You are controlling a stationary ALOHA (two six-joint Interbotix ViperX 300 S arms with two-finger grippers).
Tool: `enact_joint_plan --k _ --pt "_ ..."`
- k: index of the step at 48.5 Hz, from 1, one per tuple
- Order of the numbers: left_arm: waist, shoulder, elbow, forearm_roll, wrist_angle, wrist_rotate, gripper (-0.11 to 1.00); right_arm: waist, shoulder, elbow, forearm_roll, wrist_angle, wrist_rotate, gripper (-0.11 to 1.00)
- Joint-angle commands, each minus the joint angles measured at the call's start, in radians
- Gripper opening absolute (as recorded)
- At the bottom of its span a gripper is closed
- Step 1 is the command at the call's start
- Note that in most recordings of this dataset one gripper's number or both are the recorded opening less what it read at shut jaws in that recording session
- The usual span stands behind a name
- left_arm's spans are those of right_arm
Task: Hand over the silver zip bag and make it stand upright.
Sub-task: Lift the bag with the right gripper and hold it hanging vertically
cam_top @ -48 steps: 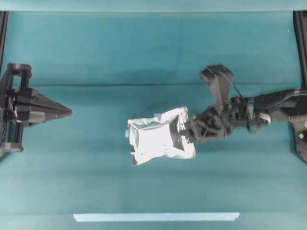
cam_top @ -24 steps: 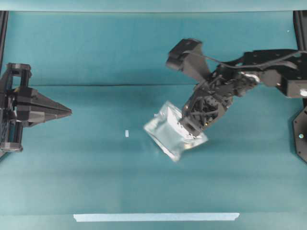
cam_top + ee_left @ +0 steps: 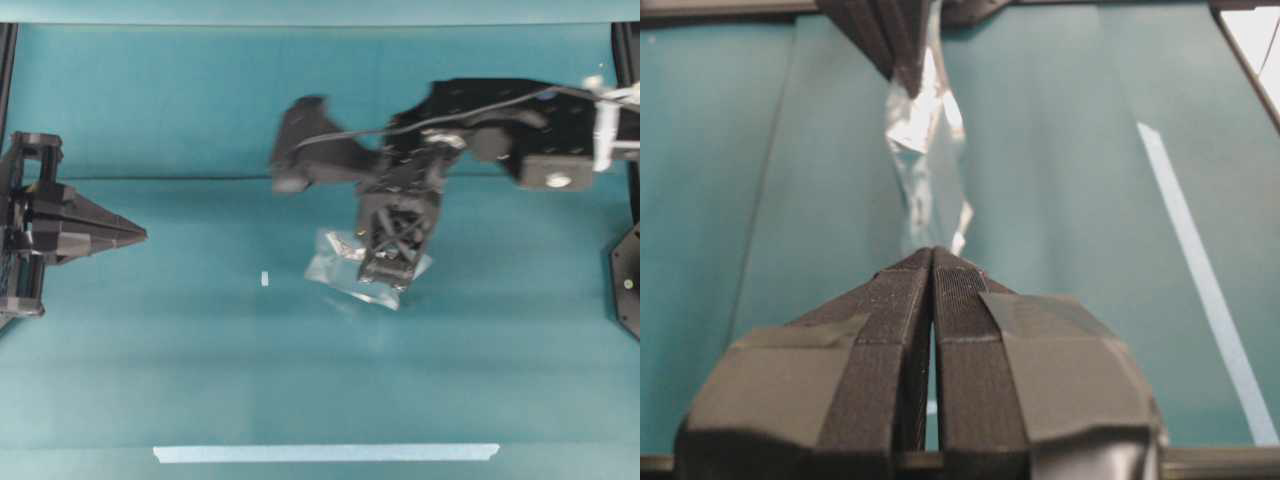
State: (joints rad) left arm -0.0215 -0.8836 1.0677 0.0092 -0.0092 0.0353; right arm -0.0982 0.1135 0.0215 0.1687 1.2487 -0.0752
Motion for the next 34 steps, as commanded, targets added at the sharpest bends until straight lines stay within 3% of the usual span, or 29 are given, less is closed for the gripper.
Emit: enact_joint_plan --k 1,8,14,21,34 --pt "0.0 0.002 -0.012 0.002 -0.006 0.0 0.0 0.02 0.014 -0.077 -0.034 0.028 -0.058 0.02" --pt "-0.002 0.002 -0.012 0.002 -0.005 0.0 0.0 0.049 0.044 -0.137 -0.126 0.063 -0.141 0.02" --pt "0.0 0.002 -0.011 0.002 -0.005 0.0 0.0 0.06 0.06 -0.15 -0.172 0.067 -0.184 0.02" --pt "-0.002 0.002 -0.011 0.002 -0.006 0.0 0.0 0.071 0.072 -0.15 -0.184 0.061 -0.218 0.02" --pt "-0.002 0.005 -0.011 0.002 -0.005 0.0 0.0 0.075 0.094 -0.152 -0.189 0.058 -0.222 0.02"
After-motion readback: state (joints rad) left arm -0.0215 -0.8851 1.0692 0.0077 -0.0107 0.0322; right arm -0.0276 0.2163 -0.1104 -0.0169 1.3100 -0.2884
